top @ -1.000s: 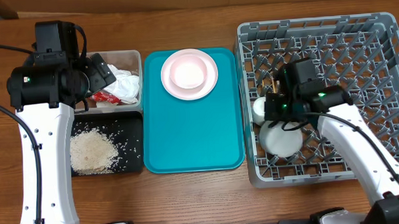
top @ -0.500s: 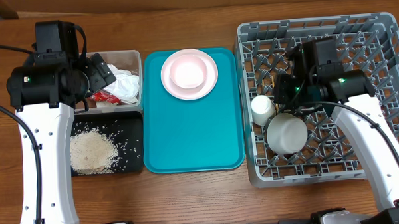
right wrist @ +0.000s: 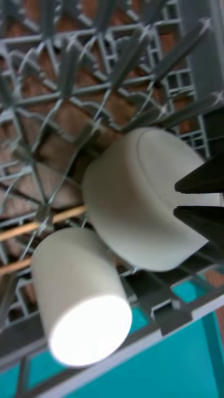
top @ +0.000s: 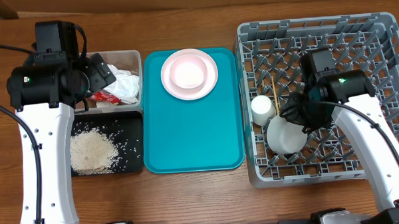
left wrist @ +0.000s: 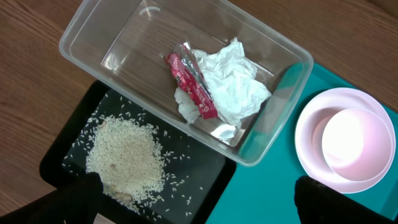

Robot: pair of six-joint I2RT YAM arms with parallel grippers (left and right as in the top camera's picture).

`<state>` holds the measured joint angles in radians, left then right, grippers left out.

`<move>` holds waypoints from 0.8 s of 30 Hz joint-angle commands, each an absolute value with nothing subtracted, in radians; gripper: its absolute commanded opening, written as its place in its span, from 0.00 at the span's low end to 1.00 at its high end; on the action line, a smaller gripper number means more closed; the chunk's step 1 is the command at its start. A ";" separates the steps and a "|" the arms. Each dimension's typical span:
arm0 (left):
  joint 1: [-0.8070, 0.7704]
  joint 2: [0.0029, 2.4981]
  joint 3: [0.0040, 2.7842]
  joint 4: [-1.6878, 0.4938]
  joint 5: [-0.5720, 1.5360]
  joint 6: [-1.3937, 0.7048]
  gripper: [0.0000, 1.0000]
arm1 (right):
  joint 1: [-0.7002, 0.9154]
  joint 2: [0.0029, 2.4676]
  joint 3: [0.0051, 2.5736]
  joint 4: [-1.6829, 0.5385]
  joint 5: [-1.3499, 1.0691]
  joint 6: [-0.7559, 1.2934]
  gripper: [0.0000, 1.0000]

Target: Sort waste into correct bins and load items into the dishwasher

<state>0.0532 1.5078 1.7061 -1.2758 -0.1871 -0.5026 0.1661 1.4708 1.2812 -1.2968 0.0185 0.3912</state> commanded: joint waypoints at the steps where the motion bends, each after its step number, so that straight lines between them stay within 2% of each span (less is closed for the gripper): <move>1: 0.054 1.511 1.711 -1.275 -0.186 -0.505 1.00 | 0.169 1.466 1.280 -1.322 0.049 0.454 0.11; 14: 0.054 1.511 1.711 -1.275 -0.186 -0.505 1.00 | 0.169 1.466 1.177 -1.279 -0.038 0.453 0.11; 24: 0.054 1.511 1.711 -1.275 -0.186 -0.505 1.00 | 0.190 1.466 1.164 -1.203 -0.249 0.437 0.11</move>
<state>0.0532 1.5078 1.7061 -1.2758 -0.1871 -0.5026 0.1719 1.4708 1.1687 -1.2224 -0.1558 0.4435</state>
